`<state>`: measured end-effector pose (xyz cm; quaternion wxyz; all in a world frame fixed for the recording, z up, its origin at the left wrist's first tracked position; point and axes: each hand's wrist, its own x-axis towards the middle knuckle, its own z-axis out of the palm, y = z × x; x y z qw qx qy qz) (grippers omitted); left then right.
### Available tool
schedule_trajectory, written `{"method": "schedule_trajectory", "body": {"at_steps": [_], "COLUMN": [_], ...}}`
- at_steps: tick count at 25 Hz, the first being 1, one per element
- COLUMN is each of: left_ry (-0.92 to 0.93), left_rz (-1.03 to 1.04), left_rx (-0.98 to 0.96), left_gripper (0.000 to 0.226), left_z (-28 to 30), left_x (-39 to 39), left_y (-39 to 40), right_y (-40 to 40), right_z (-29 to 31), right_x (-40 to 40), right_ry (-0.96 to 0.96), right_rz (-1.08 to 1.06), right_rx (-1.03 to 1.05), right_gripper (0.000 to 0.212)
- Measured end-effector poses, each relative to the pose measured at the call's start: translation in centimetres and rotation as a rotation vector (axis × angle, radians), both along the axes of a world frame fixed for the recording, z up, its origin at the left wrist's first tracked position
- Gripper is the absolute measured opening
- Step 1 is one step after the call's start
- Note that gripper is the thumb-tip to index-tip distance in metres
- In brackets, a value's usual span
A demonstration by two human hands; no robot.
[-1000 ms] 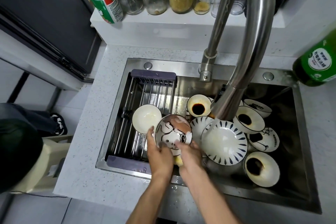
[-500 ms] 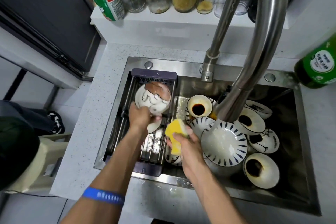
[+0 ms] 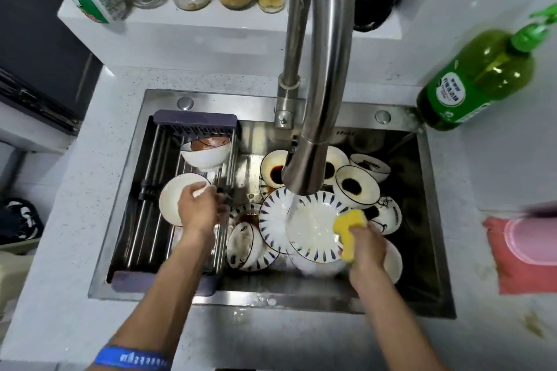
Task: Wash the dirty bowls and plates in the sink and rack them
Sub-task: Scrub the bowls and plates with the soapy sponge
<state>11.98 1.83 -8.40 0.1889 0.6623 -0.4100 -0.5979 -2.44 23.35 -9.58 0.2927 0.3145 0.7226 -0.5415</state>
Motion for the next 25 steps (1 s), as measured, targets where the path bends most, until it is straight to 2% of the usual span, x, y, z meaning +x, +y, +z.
{"method": "schedule_trajectory", "body": {"at_steps": [2, 4, 7, 9, 11, 15, 18, 19, 22, 25], "left_ry": [0.037, 0.057, 0.062, 0.052, 0.043, 0.037, 0.088, 0.127, 0.207, 0.076], "left_rz": [-0.079, -0.134, -0.211, -0.224, -0.233, -0.278, -0.254, -0.262, -0.232, -0.075], "left_rx": [0.11, 0.2, 0.257, 0.266, 0.275, 0.312, 0.349, 0.366, 0.404, 0.296], "left_gripper": [0.015, 0.016, 0.014, 0.014, 0.013, 0.011, 0.008, 0.006, 0.031, 0.059], "left_z": [-0.3, -1.0, -1.8, -1.9, -2.1, -2.6, -2.6, -2.3, -2.4, -4.6], "left_x": [0.3, 0.4, 0.3, 0.1, -0.3, -1.3, -1.7, -1.7, -0.6, 1.0], "left_y": [4.2, 7.5, 9.7, 10.0, 10.0, 10.4, 11.3, 11.7, 12.4, 11.5], "right_y": [0.0, -0.3, -0.9, -0.8, -0.9, -1.2, -0.6, -0.5, -1.3, -2.8], "right_z": [-2.6, -4.1, -4.1, -4.3, -4.4, -4.1, -3.4, -2.5, -0.7, -1.4], "right_x": [-3.7, -5.9, -7.3, -7.7, -8.1, -7.1, -3.4, -1.4, 4.2, 7.6], "right_ry": [-0.043, -0.105, -0.173, -0.197, -0.126, 0.146, 0.19, 0.152, -0.049, -0.362], "right_rz": [-0.044, -0.047, -0.024, -0.039, 0.007, 0.265, 0.41, 0.444, 0.479, 0.397], "right_rx": [0.065, 0.088, 0.083, 0.071, 0.105, 0.289, 0.345, 0.306, 0.172, 0.038], "right_gripper": [0.038, 0.048, 0.035, 0.037, 0.036, 0.03, 0.024, 0.017, 0.006, 0.018]}}
